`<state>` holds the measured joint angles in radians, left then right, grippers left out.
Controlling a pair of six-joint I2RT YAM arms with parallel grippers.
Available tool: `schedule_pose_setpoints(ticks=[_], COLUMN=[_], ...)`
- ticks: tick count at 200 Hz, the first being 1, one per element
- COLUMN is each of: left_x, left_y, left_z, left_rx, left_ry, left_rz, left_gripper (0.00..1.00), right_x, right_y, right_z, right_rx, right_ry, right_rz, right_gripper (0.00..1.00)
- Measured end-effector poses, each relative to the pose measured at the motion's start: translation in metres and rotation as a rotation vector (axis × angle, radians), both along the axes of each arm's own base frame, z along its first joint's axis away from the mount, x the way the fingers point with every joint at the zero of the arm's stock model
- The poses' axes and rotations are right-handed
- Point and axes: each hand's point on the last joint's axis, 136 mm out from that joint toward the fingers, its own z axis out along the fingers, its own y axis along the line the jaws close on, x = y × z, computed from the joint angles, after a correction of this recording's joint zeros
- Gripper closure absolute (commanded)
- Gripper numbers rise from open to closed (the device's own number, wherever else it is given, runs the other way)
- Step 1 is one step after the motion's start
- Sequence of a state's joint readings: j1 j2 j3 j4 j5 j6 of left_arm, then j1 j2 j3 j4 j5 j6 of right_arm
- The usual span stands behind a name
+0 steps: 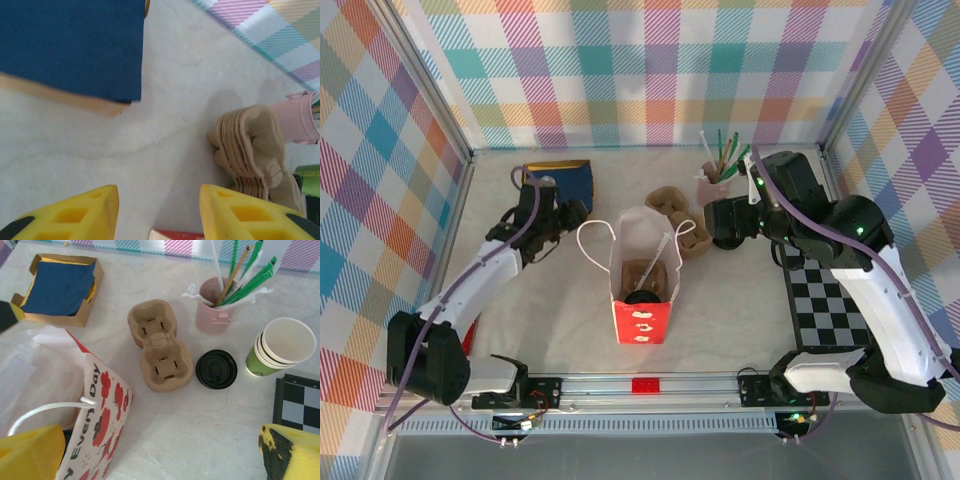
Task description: Pack the takeout coffee
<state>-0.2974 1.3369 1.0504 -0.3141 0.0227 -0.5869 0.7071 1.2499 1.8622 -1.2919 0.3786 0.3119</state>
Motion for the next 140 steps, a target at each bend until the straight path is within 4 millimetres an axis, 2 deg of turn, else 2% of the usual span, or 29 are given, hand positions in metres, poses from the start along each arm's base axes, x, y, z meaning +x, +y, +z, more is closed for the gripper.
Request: schedule_pose_setpoints(ticks=[30, 56, 77, 99, 140], left_x=[0.032, 0.052, 0.072, 0.092, 0.116], left_y=[0.000, 0.000, 0.002, 0.002, 0.003], left_z=[0.018, 0.013, 0.000, -0.019, -0.060], left_rx=[0.062, 0.130, 0.198, 0.272, 0.370], left_ry=[-0.015, 0.006, 0.043, 0.085, 0.177], left_rz=[-0.011, -0.028, -0.039, -0.055, -0.087], left_gripper=[0.46, 0.45, 0.45, 0.45, 0.44], right_x=[0.007, 0.010, 0.009, 0.006, 0.009], right_y=[-0.010, -0.014, -0.017, -0.021, -0.023], right_z=[-0.016, -0.026, -0.035, -0.045, -0.062], right_rx=[-0.015, -0.026, -0.039, -0.047, -0.045], right_ry=[0.038, 0.063, 0.079, 0.102, 0.143], right_rz=[-0.043, -0.056, -0.059, -0.059, -0.072], right_gripper=[0.01, 0.01, 0.00, 0.03, 0.09])
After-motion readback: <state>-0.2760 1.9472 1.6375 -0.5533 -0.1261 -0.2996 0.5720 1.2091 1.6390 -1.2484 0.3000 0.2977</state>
